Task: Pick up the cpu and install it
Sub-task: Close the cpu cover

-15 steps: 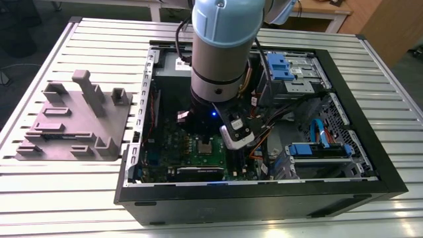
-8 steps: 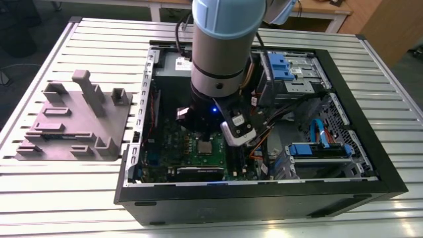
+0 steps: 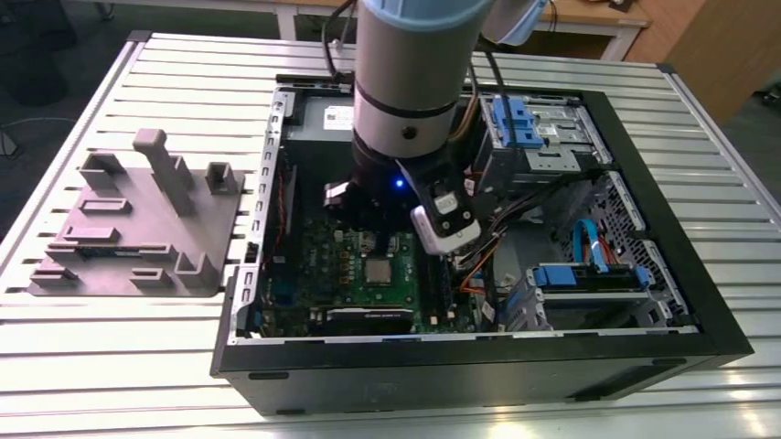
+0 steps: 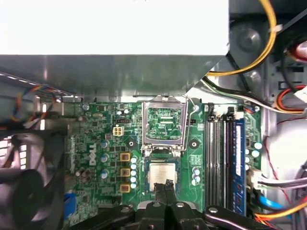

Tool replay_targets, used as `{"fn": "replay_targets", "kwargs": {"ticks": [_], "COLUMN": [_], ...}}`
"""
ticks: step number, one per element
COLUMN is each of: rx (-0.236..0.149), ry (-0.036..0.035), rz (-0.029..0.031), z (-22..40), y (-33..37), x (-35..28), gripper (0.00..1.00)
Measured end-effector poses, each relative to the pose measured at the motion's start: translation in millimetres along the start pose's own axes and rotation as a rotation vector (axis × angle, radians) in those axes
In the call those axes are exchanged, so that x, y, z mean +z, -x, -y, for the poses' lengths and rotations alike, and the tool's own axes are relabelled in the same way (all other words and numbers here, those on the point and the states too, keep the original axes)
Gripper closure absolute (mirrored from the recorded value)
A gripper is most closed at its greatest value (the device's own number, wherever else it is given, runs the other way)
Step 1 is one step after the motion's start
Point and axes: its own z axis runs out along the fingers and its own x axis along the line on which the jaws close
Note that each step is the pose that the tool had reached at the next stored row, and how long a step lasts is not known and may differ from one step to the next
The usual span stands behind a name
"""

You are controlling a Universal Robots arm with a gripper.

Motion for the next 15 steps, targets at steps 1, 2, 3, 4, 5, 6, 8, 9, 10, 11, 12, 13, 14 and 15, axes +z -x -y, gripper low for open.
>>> {"fn": "replay_targets", "kwargs": {"ticks": [1, 2, 3, 4, 5, 6, 8, 9, 10, 11, 12, 13, 14, 15], "rx": [0.0, 0.0, 0.0, 0.0, 0.0, 0.0, 0.0, 0.0, -0.003, -0.014, -0.031, -0.049, -0.067, -0.085], "ry": [-0.0002, -0.0002, 0.0, -0.0001, 0.0, 0.0, 0.0002, 0.0002, 0.0002, -0.0001, -0.0005, -0.0008, -0.0011, -0.0015], "rz": [-0.0001, -0.0001, 0.0, -0.0001, 0.0, -0.0001, 0.0, 0.0, -0.0001, -0.0006, -0.0012, -0.0018, -0.0025, -0.0032], "z": [-0.1, -0.3, -0.4, -0.5, -0.5, -0.5, -0.5, -0.5, -0.5, -0.5, -0.5, -0.5, -0.5, -0.5], "y": [-0.1, -0.1, -0.2, -0.2, -0.2, -0.2, -0.2, -0.2, -0.2, -0.3, -0.3, -0.2, -0.2, -0.2], "x": [-3.6, -7.1, -10.4, -13.1, -13.9, -13.8, -13.8, -13.8, -13.8, -13.9, -13.9, -13.8, -13.8, -13.8], "gripper": [0.9, 0.9, 0.9, 0.9, 0.9, 0.9, 0.9, 0.9, 0.9, 0.9, 0.9, 0.9, 0.9, 0.9]}}
